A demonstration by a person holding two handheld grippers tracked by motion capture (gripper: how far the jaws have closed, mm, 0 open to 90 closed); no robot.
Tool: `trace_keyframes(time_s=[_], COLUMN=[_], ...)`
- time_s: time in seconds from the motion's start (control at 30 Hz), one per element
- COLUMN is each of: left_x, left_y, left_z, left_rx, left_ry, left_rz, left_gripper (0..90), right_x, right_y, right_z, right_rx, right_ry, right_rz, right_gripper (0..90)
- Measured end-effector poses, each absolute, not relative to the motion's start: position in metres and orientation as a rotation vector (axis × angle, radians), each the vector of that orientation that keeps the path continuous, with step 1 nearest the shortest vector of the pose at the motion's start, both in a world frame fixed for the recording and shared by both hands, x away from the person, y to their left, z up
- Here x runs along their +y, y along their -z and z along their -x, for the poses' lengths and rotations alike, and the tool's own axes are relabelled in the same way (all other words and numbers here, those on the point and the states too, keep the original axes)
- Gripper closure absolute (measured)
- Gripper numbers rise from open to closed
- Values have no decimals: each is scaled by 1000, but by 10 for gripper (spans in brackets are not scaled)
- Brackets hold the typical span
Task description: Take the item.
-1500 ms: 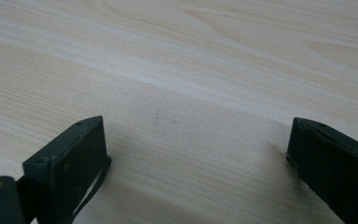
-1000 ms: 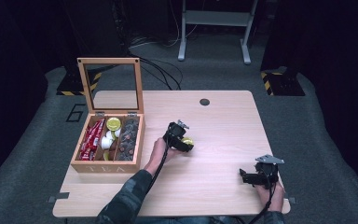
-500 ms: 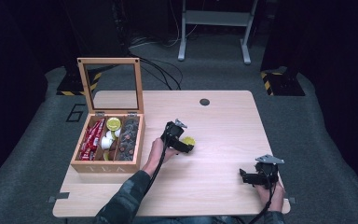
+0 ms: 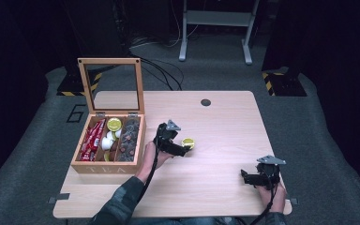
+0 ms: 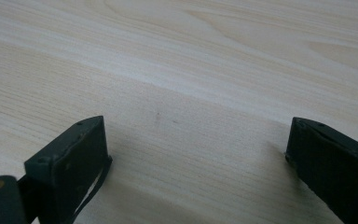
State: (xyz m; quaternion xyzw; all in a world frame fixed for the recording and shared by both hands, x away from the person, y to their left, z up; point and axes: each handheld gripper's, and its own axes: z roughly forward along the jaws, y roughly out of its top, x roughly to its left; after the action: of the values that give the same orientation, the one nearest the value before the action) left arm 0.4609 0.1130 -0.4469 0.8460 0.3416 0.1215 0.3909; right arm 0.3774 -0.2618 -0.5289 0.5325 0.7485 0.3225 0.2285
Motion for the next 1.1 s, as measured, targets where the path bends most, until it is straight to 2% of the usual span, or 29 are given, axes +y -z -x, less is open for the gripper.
trace_keyframes(time_s=[0.37,1.1], left_x=[144,255], left_y=[431,418], left_z=[-427,-351], left_rx=[857,982], left_ry=[-387,-621], left_rz=[-2108,-1968], left_gripper=[85,60], right_x=[-262,-262], right_y=[529,529], right_z=[-377,-377], right_rx=[2060,2065], right_ry=[-888,-881], right_rz=[-1467,-1469], right_gripper=[47,47])
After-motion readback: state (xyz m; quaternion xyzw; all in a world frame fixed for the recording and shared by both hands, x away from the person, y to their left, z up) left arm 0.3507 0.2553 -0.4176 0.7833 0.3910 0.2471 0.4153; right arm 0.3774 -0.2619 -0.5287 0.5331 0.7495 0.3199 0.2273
